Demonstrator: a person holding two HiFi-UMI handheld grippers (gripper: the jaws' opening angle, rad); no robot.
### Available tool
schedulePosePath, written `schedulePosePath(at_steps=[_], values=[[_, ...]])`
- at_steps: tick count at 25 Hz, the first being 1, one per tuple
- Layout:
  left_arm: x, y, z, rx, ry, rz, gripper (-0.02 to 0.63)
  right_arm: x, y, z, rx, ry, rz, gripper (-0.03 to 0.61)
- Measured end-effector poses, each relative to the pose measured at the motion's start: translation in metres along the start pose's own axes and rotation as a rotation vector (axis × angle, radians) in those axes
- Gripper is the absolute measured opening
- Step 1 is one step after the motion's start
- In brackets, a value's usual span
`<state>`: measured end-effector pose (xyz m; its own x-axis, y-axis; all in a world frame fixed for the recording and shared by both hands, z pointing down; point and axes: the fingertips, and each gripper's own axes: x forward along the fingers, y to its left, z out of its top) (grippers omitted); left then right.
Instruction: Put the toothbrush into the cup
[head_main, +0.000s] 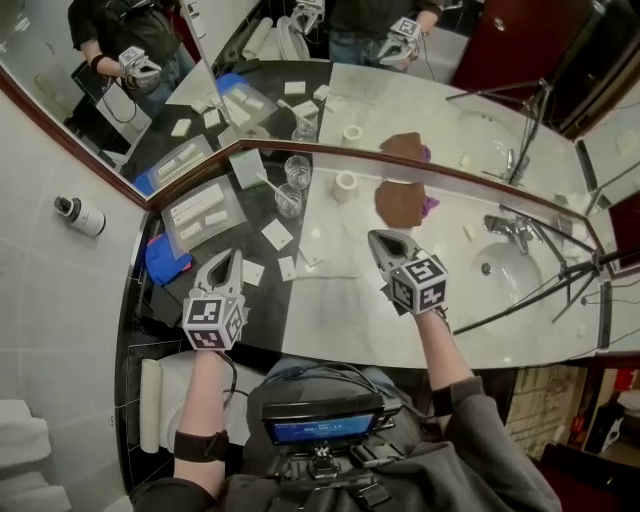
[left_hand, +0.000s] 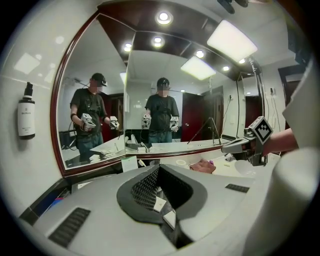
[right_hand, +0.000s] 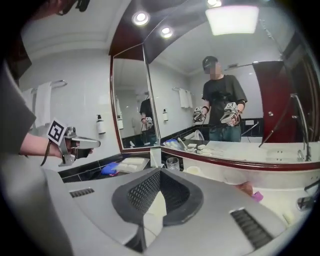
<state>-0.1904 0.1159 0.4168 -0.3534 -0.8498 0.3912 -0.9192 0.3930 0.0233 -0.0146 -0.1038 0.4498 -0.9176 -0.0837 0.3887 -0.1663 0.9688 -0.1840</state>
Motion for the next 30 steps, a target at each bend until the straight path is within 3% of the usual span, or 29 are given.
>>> schedulePosePath(at_steps=[5, 12, 17, 25, 30], values=[[0.004, -0.013, 0.005, -0.016, -0.019, -0.016, 0.002, -0.037, -0.024, -0.01, 0.074, -0.053, -0.039, 0.009], [0.014, -0.039, 0.007, 0.051, -0.023, -0.079, 0.002, -0.063, -0.05, -0.034, 0.145, -0.053, -0.096, 0.009], [0.017, -0.041, 0.005, 0.019, -0.022, -0.078, 0.002, -0.065, -0.051, -0.04, 0.151, -0.046, -0.11, 0.009], [0.013, -0.027, 0.006, 0.015, -0.028, -0.063, 0.002, -0.034, -0.041, -0.038, 0.078, -0.003, -0.084, 0.012], [0.009, -0.006, 0.001, 0.001, -0.026, -0.03, 0.002, 0.019, -0.021, -0.025, -0.079, 0.079, -0.049, 0.028]])
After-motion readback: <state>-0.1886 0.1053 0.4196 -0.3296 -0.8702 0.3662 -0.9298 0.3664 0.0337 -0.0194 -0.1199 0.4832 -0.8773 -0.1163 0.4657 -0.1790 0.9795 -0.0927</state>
